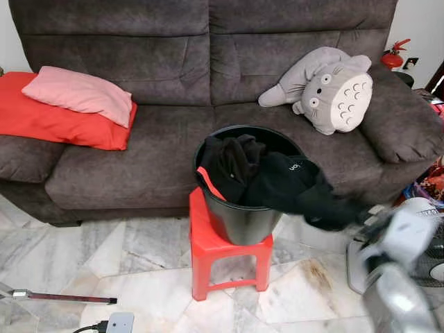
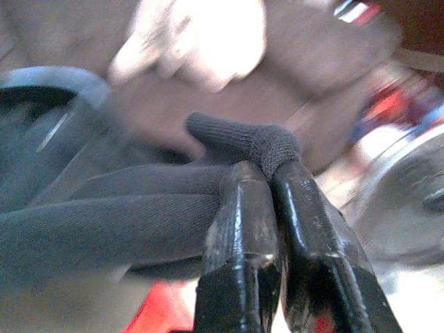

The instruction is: Hang hanger

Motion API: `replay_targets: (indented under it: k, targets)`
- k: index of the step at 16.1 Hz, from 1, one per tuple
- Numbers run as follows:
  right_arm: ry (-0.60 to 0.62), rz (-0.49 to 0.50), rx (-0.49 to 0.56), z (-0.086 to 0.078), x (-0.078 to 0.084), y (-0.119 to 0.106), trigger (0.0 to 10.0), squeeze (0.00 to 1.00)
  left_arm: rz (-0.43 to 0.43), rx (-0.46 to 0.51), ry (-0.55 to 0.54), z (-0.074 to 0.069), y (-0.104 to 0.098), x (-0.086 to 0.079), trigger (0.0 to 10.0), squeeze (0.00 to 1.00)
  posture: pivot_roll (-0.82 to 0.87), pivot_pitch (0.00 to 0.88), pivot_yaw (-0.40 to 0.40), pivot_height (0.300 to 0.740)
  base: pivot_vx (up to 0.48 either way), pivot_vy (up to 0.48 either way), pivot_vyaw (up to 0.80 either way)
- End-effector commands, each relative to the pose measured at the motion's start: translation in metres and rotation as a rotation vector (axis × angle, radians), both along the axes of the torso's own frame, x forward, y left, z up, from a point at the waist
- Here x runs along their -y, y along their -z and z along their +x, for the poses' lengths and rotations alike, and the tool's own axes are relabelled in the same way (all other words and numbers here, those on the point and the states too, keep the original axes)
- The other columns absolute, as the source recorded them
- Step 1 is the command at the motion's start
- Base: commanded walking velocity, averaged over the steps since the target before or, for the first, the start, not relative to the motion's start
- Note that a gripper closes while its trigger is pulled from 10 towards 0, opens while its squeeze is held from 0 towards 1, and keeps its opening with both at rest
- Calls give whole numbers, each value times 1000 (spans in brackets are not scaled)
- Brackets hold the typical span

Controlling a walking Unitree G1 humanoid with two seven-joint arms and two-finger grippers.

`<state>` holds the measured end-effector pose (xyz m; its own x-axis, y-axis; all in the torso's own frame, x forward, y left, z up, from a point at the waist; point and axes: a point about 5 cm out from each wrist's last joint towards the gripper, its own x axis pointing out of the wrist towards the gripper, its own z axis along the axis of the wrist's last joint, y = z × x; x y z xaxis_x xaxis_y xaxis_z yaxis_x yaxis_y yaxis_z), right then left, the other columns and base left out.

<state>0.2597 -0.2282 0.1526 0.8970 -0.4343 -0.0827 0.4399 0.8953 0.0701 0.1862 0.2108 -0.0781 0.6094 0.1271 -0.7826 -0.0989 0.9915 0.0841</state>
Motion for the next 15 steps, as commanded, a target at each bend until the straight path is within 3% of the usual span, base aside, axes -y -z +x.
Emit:
replay_targets:
  k: [1,2,3,4,5,6,7,8,9,12,14,15]
  targets:
    - [222,-91,32,-1,36,-14,0,0,5,-25,-10,-6,3,-2,10000,0,-183,160,12,740,0,0,0]
    - [342,-130,103,8,59,-37,0,0,4,-22,-11,-5,2,-2,10000,0,-184,160,13,740,0,0,0]
    - [225,-154,206,28,55,-63,0,0,4,-20,-11,-5,2,-2,10000,0,-184,157,12,740,0,0,0]
    - [-480,-314,256,56,-21,-84,0,0,4,-20,-15,-5,2,-2,10000,0,-185,159,12,740,0,0,0]
    - [-729,-470,215,47,-53,-77,0,0,4,-20,-17,-5,2,-2,10000,0,-184,159,10,740,0,0,0]
    - [-847,-316,136,40,-64,-60,0,0,4,-19,-18,-5,2,-3,10000,0,-180,165,7,740,0,0,0]
    - [-899,-354,91,33,-67,-49,0,0,5,-19,-21,-5,2,-3,10000,0,-183,168,9,740,0,0,0]
    - [-931,-332,-102,24,-62,-19,0,0,5,-21,-20,-6,3,-3,10000,0,-187,171,12,740,0,0,0]
    - [-920,-384,-169,19,-56,-6,0,0,5,-23,-17,-7,3,-3,10000,0,-188,175,14,740,0,0,0]
    - [-900,-444,-190,19,-43,-4,0,0,6,-22,-13,-6,3,-3,10000,0,-194,176,15,740,0,0,0]
    - [-599,-418,-133,28,-11,-16,0,0,6,-17,-9,-5,2,-3,10000,0,-189,172,15,740,0,0,0]
    - [-310,-352,-47,30,15,-30,0,0,6,-14,-8,-4,2,-3,10000,0,-184,171,17,740,0,0,0]
